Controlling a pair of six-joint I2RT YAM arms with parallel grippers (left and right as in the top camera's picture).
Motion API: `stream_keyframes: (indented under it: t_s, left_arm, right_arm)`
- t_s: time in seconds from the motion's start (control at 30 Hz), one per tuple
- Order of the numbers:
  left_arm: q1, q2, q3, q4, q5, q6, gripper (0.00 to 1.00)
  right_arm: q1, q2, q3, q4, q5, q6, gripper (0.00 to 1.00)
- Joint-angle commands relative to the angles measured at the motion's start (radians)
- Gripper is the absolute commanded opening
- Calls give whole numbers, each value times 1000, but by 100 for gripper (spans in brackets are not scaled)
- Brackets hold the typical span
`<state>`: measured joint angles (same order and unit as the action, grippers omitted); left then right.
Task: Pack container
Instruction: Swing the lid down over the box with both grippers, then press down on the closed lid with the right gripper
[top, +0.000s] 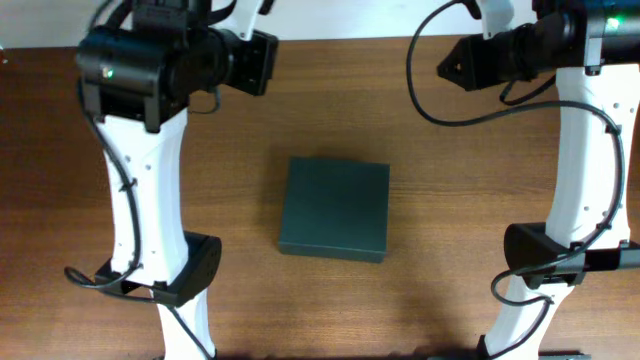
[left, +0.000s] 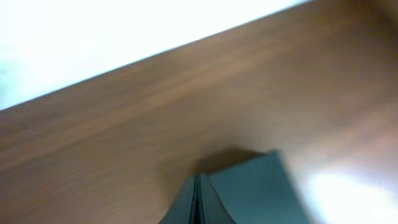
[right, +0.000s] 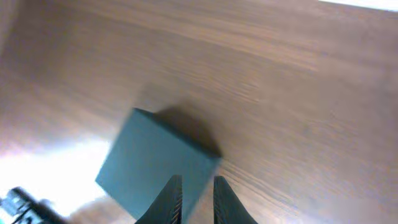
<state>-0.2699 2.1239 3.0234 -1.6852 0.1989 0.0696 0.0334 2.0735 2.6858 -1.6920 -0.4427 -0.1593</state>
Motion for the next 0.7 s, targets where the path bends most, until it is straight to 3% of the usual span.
stream_keyframes:
  t_s: [0.0, 0.17, 0.47, 0.67]
  left_arm:
    - [21, 14, -56, -2, -323, -6, 2]
    - [41, 8, -177, -3, -476, -5, 2]
    - [124, -130, -395, -3, -479, -15, 2]
    - [239, -278, -586, -3, -393, -20, 2]
  right_arm:
    - [22, 5, -79, -7, 115, 49, 16]
    - [101, -45, -233, -7, 223, 77, 17]
    - [285, -202, -500, -7, 343, 116, 19]
    - [444, -215, -652, 62, 343, 114, 22]
